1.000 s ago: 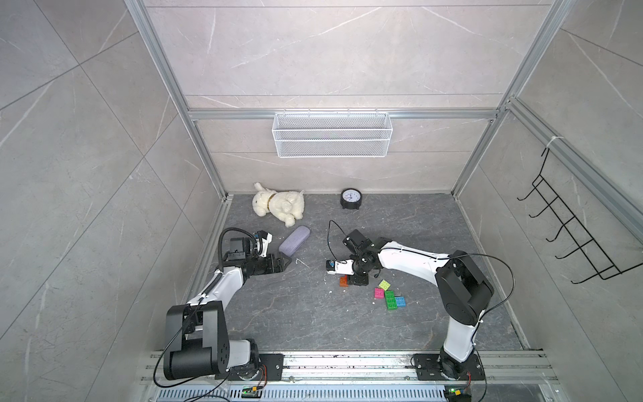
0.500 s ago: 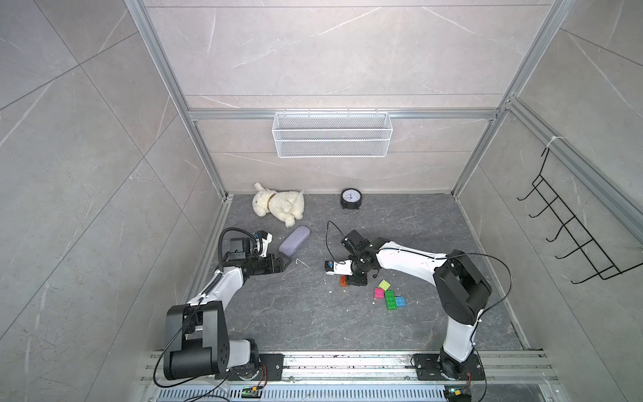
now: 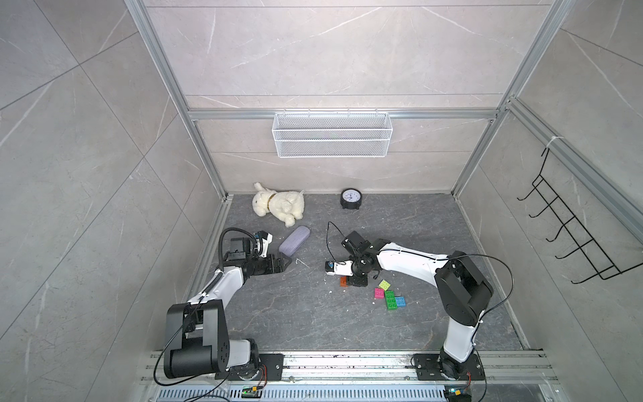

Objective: Assemble the letter y with lego
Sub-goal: Assemble the lego brick with the lego brick.

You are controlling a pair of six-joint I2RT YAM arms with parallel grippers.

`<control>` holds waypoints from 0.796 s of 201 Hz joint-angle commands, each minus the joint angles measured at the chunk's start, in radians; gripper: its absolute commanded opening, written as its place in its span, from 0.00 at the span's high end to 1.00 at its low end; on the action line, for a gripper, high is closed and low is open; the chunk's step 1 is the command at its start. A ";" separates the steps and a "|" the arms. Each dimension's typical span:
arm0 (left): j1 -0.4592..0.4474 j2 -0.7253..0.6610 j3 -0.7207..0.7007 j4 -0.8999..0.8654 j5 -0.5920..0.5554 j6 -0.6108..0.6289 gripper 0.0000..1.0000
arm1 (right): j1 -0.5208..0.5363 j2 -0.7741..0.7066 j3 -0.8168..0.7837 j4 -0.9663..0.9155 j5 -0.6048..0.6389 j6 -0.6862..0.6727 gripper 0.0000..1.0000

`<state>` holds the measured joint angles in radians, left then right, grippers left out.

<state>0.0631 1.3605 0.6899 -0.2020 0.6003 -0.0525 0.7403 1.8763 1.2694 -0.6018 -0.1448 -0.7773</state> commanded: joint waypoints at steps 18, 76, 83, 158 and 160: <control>0.004 0.001 0.036 -0.002 -0.001 0.017 0.09 | -0.004 0.018 -0.033 -0.108 0.080 -0.017 0.80; 0.006 0.000 0.036 -0.002 0.001 0.017 0.09 | 0.005 0.081 -0.016 -0.124 0.115 -0.017 0.83; 0.005 0.003 0.036 -0.002 0.000 0.017 0.09 | 0.008 0.085 -0.012 -0.125 0.113 -0.017 0.84; 0.005 0.003 0.037 -0.002 0.000 0.015 0.09 | 0.047 0.147 0.020 -0.157 0.082 -0.015 0.88; 0.005 0.004 0.037 -0.003 0.001 0.015 0.09 | 0.047 0.147 0.019 -0.154 0.081 -0.014 0.88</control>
<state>0.0631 1.3624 0.6899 -0.2016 0.6003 -0.0525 0.7658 1.9285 1.3380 -0.6819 -0.0887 -0.7811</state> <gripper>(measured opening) 0.912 0.340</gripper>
